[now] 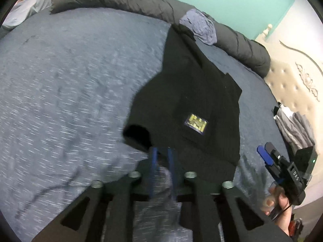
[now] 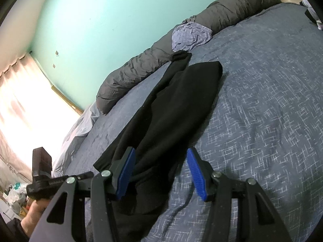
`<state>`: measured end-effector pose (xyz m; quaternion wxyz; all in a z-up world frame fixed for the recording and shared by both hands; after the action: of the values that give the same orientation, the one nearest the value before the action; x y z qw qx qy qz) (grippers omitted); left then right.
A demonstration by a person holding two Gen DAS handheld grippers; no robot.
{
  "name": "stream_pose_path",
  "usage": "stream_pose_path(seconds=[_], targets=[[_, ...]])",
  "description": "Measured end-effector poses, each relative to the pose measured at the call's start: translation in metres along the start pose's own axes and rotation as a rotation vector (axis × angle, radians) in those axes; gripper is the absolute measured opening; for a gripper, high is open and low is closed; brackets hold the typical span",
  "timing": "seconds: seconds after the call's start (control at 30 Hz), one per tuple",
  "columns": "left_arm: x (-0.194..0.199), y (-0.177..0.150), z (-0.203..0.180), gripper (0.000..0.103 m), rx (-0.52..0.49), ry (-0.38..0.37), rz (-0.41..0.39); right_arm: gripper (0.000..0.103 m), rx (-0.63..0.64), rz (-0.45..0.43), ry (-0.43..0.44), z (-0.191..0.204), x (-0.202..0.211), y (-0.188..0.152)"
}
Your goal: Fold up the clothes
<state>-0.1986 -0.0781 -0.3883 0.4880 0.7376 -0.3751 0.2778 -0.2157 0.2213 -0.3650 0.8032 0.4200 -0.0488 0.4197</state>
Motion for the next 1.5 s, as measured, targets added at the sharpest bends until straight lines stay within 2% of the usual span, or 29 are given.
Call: stream_pose_path(seconds=[0.07, 0.2, 0.3, 0.33, 0.37, 0.4, 0.53, 0.8, 0.87, 0.93, 0.97, 1.0, 1.07, 1.27, 1.33, 1.4, 1.47, 1.5], targets=[[-0.011, 0.0, -0.004, 0.042, 0.012, -0.008, 0.006, 0.054, -0.006, 0.0, 0.002, -0.001, 0.0, 0.001], [-0.033, 0.003, -0.002, 0.042, 0.081, -0.039, 0.018, 0.054, -0.013, -0.002, 0.006, -0.002, 0.001, 0.002], [-0.041, 0.007, -0.001, 0.041, 0.099, -0.062, -0.001, 0.054, -0.017, -0.001, 0.006, -0.003, 0.001, 0.002], [-0.043, 0.008, 0.0, 0.04, 0.11, -0.066, -0.004, 0.054, -0.018, 0.0, 0.006, -0.004, 0.001, 0.002], [-0.045, 0.008, 0.002, 0.031, 0.119, -0.067, -0.004, 0.054, -0.019, 0.001, 0.005, -0.004, 0.0, 0.002], [-0.046, 0.009, 0.003, 0.017, 0.128, -0.068, -0.003, 0.054, -0.02, 0.003, 0.005, -0.005, 0.0, 0.002], [-0.04, 0.01, 0.003, 0.002, 0.092, -0.052, -0.018, 0.054, -0.022, 0.006, 0.004, -0.005, -0.001, 0.001], [-0.021, 0.007, 0.015, 0.0, 0.076, -0.008, -0.023, 0.054, -0.02, 0.013, 0.005, -0.004, -0.003, -0.001], [-0.022, 0.005, 0.02, 0.003, 0.071, 0.033, -0.021, 0.055, -0.02, 0.014, 0.005, -0.004, -0.004, -0.001], [-0.024, 0.003, 0.025, 0.019, 0.083, 0.051, -0.019, 0.055, -0.02, 0.014, 0.006, -0.004, -0.003, 0.0], [-0.025, 0.002, 0.028, 0.037, 0.097, 0.049, -0.017, 0.055, -0.021, 0.014, 0.006, -0.004, -0.004, 0.0], [-0.027, 0.002, 0.029, 0.045, 0.107, 0.039, -0.019, 0.055, -0.021, 0.013, 0.006, -0.005, -0.004, 0.0], [-0.032, 0.004, 0.028, 0.045, 0.105, 0.019, -0.021, 0.06, -0.024, 0.013, 0.006, -0.005, -0.004, 0.0], [-0.046, 0.011, 0.015, 0.044, 0.101, -0.024, -0.011, 0.061, -0.032, 0.011, 0.006, -0.007, -0.005, 0.001], [-0.049, 0.012, 0.01, 0.035, 0.101, -0.05, -0.009, 0.061, -0.033, 0.013, 0.006, -0.007, -0.006, 0.001], [-0.052, 0.013, 0.004, 0.009, 0.097, -0.054, -0.008, 0.061, -0.033, 0.015, 0.006, -0.007, -0.006, 0.0], [-0.052, 0.016, -0.001, 0.003, 0.091, -0.057, -0.016, 0.061, -0.031, 0.016, 0.006, -0.007, -0.006, 0.0], [-0.05, 0.018, -0.003, 0.003, 0.08, -0.055, -0.023, 0.061, -0.031, 0.016, 0.006, -0.007, -0.006, 0.001]])
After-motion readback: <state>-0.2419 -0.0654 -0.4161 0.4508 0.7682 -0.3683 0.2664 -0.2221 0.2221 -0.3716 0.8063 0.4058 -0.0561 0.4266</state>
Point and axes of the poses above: each gripper's, at about its wrist camera, not at the fingertips, and x roughly against the way its jaws point, z to its left, y to its top, the point moved 6 cm from there along -x, roughly the way its jaws point
